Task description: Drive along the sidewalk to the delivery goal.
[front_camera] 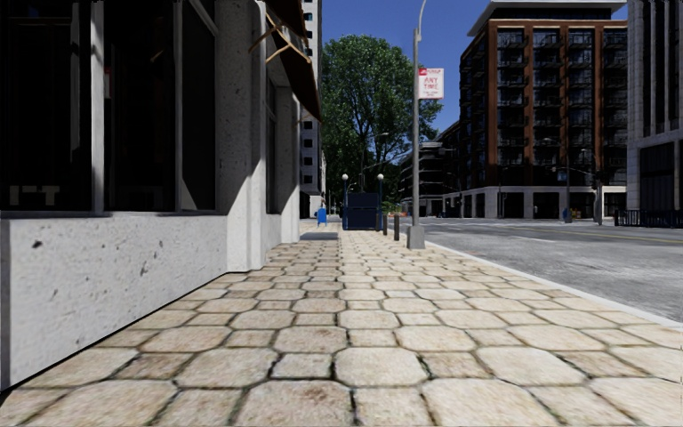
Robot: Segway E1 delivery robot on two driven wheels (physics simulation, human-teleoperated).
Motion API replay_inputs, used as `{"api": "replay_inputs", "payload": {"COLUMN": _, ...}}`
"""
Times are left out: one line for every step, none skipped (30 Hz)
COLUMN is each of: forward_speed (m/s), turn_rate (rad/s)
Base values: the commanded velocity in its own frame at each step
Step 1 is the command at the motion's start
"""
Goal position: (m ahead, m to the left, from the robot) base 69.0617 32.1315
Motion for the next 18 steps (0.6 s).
{"api": "replay_inputs", "payload": {"forward_speed": 2.00, "turn_rate": 0.00}}
{"api": "replay_inputs", "payload": {"forward_speed": 2.00, "turn_rate": 0.00}}
{"api": "replay_inputs", "payload": {"forward_speed": 2.00, "turn_rate": 0.00}}
{"api": "replay_inputs", "payload": {"forward_speed": 2.00, "turn_rate": 0.00}}
{"api": "replay_inputs", "payload": {"forward_speed": 2.00, "turn_rate": 0.00}}
{"api": "replay_inputs", "payload": {"forward_speed": 2.00, "turn_rate": 0.00}}
{"api": "replay_inputs", "payload": {"forward_speed": 2.00, "turn_rate": 0.00}}
{"api": "replay_inputs", "payload": {"forward_speed": 2.00, "turn_rate": 0.00}}
{"api": "replay_inputs", "payload": {"forward_speed": 2.00, "turn_rate": 0.00}}
{"api": "replay_inputs", "payload": {"forward_speed": 2.00, "turn_rate": 0.00}}
{"api": "replay_inputs", "payload": {"forward_speed": 2.00, "turn_rate": 0.00}}
{"api": "replay_inputs", "payload": {"forward_speed": 2.00, "turn_rate": 0.00}}
{"api": "replay_inputs", "payload": {"forward_speed": 2.00, "turn_rate": 0.00}}
{"api": "replay_inputs", "payload": {"forward_speed": 2.00, "turn_rate": 0.00}}
{"api": "replay_inputs", "payload": {"forward_speed": 2.00, "turn_rate": 0.00}}
{"api": "replay_inputs", "payload": {"forward_speed": 2.00, "turn_rate": 0.00}}
{"api": "replay_inputs", "payload": {"forward_speed": 2.00, "turn_rate": 0.00}}
{"api": "replay_inputs", "payload": {"forward_speed": 2.00, "turn_rate": 0.00}}
